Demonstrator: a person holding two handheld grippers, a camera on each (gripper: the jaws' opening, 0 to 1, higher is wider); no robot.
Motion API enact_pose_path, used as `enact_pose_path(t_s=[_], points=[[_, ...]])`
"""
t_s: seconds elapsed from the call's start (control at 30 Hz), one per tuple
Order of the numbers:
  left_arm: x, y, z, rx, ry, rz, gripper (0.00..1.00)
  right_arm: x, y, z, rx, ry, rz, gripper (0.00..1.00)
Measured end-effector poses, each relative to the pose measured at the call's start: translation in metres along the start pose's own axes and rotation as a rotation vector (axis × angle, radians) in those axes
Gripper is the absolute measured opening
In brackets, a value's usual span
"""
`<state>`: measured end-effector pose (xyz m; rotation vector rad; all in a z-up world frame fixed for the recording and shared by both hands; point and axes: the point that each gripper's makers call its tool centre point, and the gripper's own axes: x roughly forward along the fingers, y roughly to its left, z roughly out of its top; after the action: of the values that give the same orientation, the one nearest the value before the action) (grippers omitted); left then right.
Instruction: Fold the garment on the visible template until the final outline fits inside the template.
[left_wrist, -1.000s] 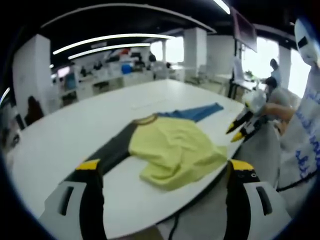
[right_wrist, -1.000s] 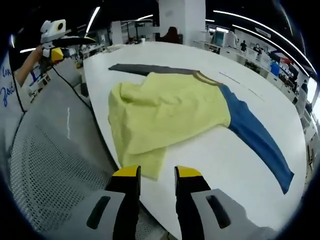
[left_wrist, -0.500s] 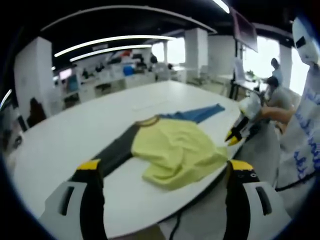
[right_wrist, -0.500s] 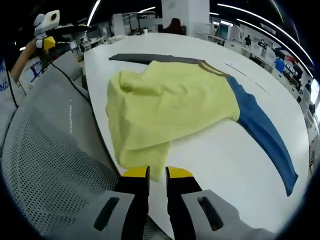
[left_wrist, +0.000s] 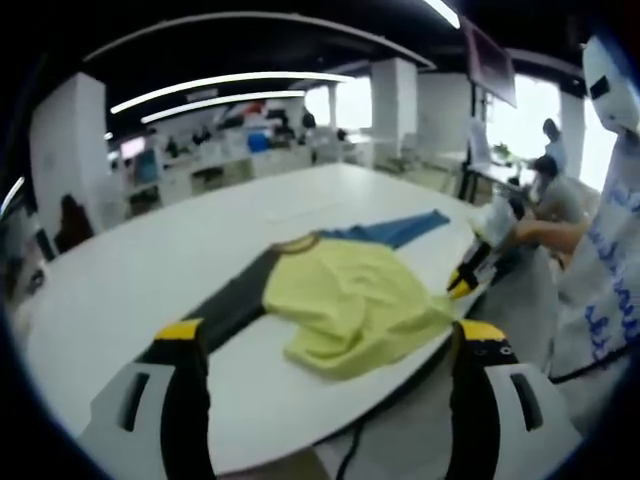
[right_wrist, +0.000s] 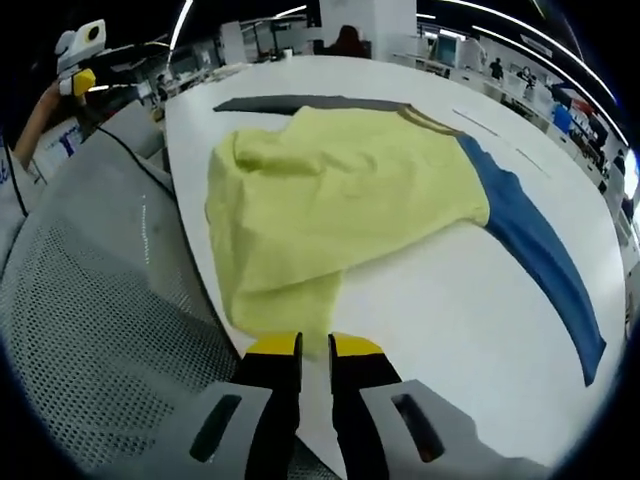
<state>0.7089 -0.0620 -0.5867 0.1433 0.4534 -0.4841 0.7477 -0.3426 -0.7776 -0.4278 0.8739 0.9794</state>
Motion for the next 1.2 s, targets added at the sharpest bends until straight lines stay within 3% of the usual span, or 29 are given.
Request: enact_pose_path(t_s=[0.7,1.2], points=[[0.004,-0.002,-0.007,-0.019,0.018,-0.015,0.94,0.005,-0.002,-0.001,0.004,0.022,0.001,0.07],[0.012,0.002,-0.025,-0.032,0.086,-0.035,0.77,-0.014,-0.005,0.001,0.028,0.018,-0.036,0.03]])
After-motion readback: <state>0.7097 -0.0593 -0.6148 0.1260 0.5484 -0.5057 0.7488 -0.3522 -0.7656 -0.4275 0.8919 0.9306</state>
